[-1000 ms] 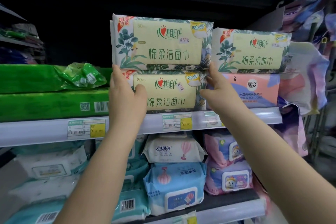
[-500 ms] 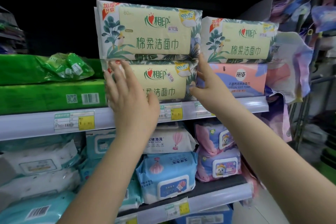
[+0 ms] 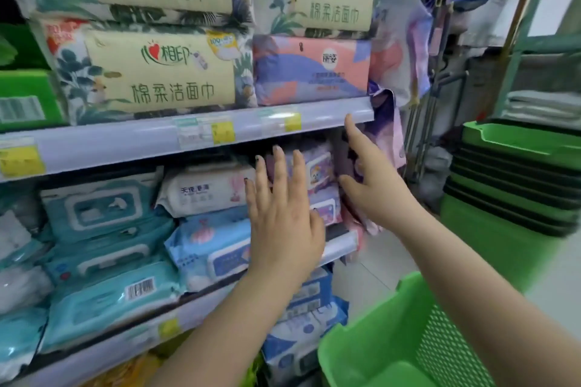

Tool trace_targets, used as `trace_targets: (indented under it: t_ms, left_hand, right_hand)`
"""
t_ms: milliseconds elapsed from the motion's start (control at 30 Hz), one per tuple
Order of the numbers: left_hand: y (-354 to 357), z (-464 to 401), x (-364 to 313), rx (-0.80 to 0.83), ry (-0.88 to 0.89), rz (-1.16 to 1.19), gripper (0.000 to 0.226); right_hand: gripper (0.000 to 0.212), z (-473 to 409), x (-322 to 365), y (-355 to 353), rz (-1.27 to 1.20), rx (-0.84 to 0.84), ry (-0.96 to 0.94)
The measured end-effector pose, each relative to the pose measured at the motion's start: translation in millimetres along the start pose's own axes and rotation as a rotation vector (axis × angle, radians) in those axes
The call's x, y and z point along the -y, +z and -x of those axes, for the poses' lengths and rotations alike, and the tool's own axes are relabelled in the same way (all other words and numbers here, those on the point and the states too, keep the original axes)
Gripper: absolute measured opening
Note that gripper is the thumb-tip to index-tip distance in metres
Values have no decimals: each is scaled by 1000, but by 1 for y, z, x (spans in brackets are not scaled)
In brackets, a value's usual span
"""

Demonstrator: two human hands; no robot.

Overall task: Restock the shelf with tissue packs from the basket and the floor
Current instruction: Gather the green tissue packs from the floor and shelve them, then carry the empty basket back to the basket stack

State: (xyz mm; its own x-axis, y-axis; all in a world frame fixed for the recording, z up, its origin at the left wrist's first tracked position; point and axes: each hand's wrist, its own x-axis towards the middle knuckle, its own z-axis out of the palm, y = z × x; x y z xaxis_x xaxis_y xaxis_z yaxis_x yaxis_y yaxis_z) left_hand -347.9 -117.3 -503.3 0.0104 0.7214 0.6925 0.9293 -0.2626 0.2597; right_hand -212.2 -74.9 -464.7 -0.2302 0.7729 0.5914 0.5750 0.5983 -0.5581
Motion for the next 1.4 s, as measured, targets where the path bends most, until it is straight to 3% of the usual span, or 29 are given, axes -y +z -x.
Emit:
trace_targets:
  t_ms: [300, 467, 567, 700, 867, 967, 1133, 1233, 1333, 1400]
  left_hand:
    - [106, 110, -36, 470, 98, -86, 88]
    - [137, 191, -43, 1022, 138, 104, 70]
    - [153, 231, -38, 1312, 161, 97, 69]
    - [159, 246, -27, 1295, 274, 55, 64]
    - [158, 244, -19, 1299, 408, 32, 62]
    - [161, 242, -18, 1304, 436, 3, 66]
    - [174, 235, -16, 1263, 522, -21, 96]
    - [185, 220, -17, 1245, 534, -85, 85]
    - [188, 206, -22, 1218, 555, -147, 74]
    - [181, 210, -36, 1159, 542, -145, 65]
  right_hand:
    - [82, 166, -123, 11, 163, 112, 469]
    - [90, 266, -166, 27, 288, 296, 732]
    - [92, 306, -175, 30, 451, 435, 830]
    - [84, 322, -179, 34, 643, 498, 761]
    - [42, 313, -174, 33, 816, 699, 807]
    - [32, 311, -171, 34, 838, 741, 859]
    - [38, 327, -167, 37, 859, 746, 955]
    - [48, 335, -159, 37, 801, 735, 1046]
    - [60, 333, -148, 53, 569, 729, 1137]
    - [56, 331, -140, 69, 435, 736, 1106]
